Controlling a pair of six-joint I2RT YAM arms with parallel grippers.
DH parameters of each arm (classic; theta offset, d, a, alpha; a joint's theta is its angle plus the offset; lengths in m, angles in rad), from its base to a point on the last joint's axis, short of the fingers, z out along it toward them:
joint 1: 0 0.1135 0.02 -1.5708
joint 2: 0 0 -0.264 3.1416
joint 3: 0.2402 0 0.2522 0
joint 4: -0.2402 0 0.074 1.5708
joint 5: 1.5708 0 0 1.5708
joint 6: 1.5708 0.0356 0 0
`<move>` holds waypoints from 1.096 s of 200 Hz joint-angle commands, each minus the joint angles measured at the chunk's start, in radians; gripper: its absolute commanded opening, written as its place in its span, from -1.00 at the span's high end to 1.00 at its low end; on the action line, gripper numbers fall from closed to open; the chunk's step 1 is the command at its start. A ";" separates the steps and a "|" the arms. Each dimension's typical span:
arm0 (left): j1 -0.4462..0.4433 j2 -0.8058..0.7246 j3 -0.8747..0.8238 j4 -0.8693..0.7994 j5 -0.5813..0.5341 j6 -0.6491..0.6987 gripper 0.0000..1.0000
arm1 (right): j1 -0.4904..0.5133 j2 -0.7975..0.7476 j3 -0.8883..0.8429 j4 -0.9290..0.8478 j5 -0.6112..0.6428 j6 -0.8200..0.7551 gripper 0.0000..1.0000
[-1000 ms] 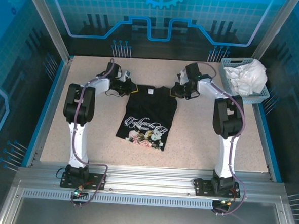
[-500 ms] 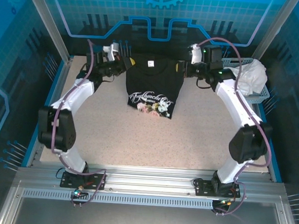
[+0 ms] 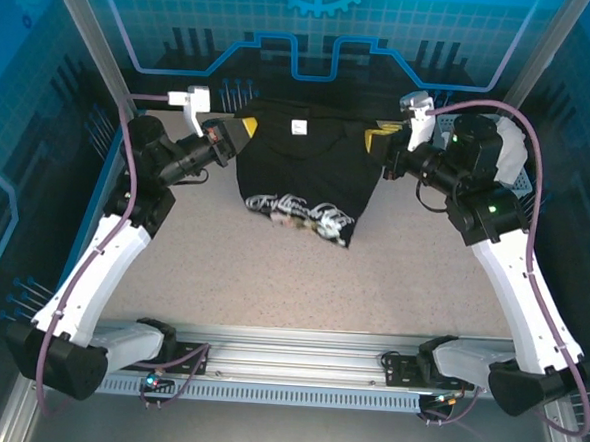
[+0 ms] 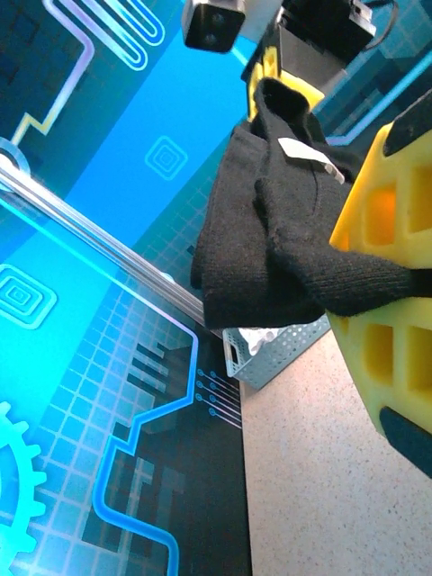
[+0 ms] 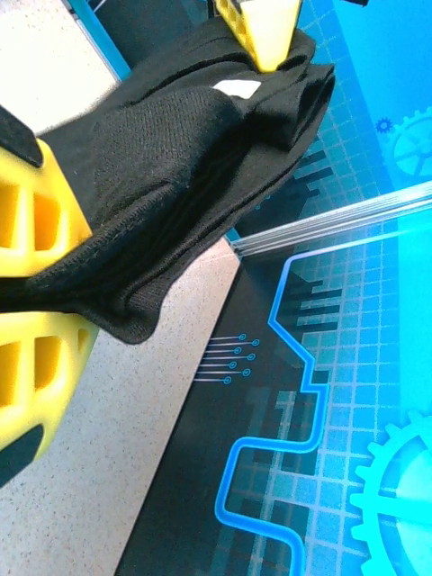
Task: Fold the inside-out t-shirt
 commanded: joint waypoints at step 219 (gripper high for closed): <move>-0.152 -0.067 -0.818 0.454 -0.217 -0.024 1.00 | 0.025 0.044 -0.570 0.103 -0.069 0.036 0.96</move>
